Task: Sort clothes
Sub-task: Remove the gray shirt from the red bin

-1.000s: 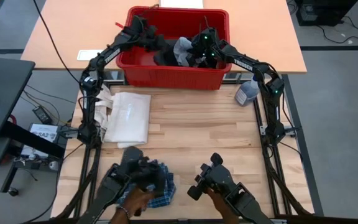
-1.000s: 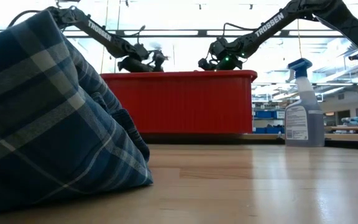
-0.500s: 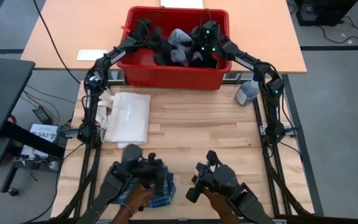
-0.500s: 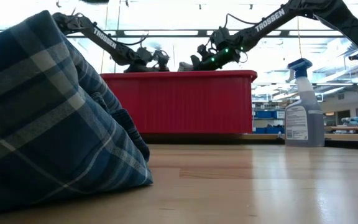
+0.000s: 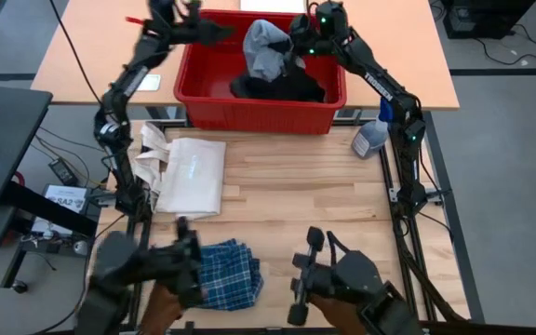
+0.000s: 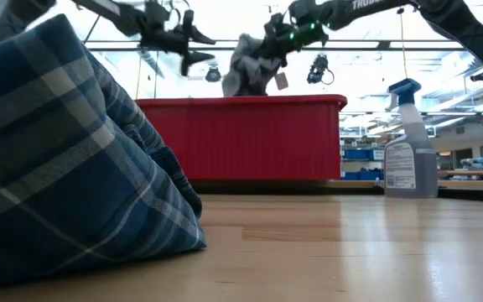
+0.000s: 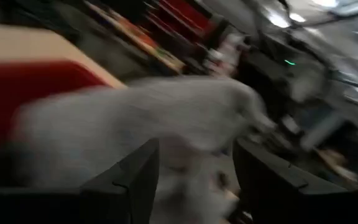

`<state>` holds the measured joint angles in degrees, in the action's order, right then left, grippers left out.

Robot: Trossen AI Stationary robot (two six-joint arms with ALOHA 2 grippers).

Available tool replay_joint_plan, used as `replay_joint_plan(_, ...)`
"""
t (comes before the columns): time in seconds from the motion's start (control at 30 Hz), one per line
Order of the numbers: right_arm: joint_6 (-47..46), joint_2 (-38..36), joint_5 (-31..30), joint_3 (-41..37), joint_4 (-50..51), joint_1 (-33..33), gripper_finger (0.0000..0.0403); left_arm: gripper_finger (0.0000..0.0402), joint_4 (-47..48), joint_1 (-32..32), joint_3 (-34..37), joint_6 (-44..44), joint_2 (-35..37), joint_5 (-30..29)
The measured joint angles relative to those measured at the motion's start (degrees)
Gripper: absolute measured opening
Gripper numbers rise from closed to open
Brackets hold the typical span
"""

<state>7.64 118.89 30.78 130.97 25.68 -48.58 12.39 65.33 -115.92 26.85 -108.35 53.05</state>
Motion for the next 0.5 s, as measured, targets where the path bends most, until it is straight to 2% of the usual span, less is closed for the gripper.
replay_joint_plan(0.1, 1.96, -0.20, 3.89, 4.17, 4.82, 1.40, 0.0044, 0.0208, 8.92, 0.77, 0.02, -5.57, 4.70, -7.54)
replay_joint_plan(0.23, 2.87, -3.33, 7.93, 2.30, 4.71, 4.56, 0.0044, 0.0208, 22.23, 0.80, 0.00, -12.82, 10.81, -15.78)
replay_joint_plan(0.37, 3.40, -5.54, 11.92, 2.28, 8.05, 9.06, 0.0044, 0.0208, 31.60, 0.84, 0.07, -15.21, 14.68, -18.01)
replay_joint_plan(0.5, 6.66, -7.47, 10.27, 2.23, 14.58, 15.07, 0.0045, 0.0208, 34.82, 0.34, 0.07, -15.85, 18.71, -18.08)
